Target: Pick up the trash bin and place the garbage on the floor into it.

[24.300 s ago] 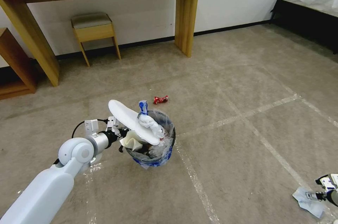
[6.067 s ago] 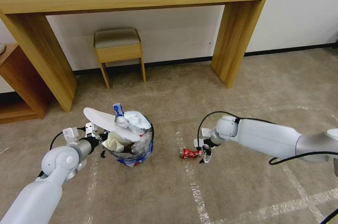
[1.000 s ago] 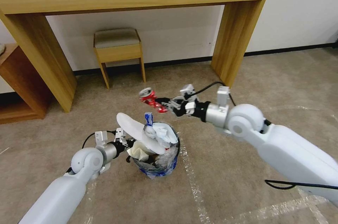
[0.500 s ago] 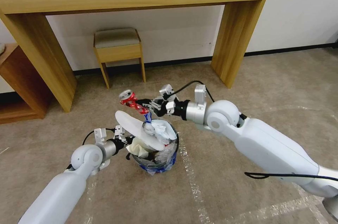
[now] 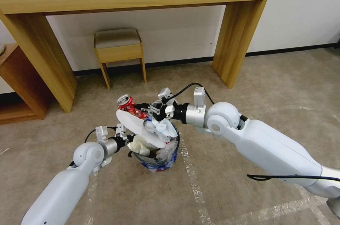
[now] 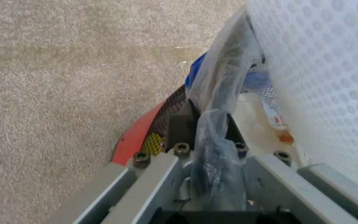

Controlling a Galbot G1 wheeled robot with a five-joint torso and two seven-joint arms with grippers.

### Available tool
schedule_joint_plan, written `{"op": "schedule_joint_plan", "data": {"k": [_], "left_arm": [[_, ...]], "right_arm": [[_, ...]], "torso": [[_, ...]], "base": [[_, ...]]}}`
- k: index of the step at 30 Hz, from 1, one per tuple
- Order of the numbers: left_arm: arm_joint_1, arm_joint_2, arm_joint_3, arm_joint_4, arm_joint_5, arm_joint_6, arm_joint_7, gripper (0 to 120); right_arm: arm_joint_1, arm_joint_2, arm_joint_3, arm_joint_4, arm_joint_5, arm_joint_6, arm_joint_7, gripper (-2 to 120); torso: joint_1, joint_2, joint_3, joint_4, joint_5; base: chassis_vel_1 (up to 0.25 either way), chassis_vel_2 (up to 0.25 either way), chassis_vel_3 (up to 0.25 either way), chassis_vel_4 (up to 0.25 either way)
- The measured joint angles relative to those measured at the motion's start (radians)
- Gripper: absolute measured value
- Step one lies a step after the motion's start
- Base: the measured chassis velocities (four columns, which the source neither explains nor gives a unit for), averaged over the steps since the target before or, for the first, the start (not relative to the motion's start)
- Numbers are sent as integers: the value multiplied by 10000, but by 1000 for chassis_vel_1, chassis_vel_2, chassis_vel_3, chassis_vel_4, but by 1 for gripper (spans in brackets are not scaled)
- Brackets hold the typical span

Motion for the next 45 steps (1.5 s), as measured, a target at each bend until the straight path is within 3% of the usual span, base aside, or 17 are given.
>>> {"op": "schedule_joint_plan", "data": {"k": [24,45], "left_arm": [[235,298,-218,-294,-340,9,-152,1],[561,328,-252,-878,-807,46,-239,1]], "right_arm": [[-1697,-545,525,-90,-1065,262,-391,0],[-2119,-194,655,-1091,-1974,417,-554,0]], "torso": [[0,0,0,0,0],[0,0,0,0,0]], "base": [[0,0,0,0],[0,0,0,0]]}}
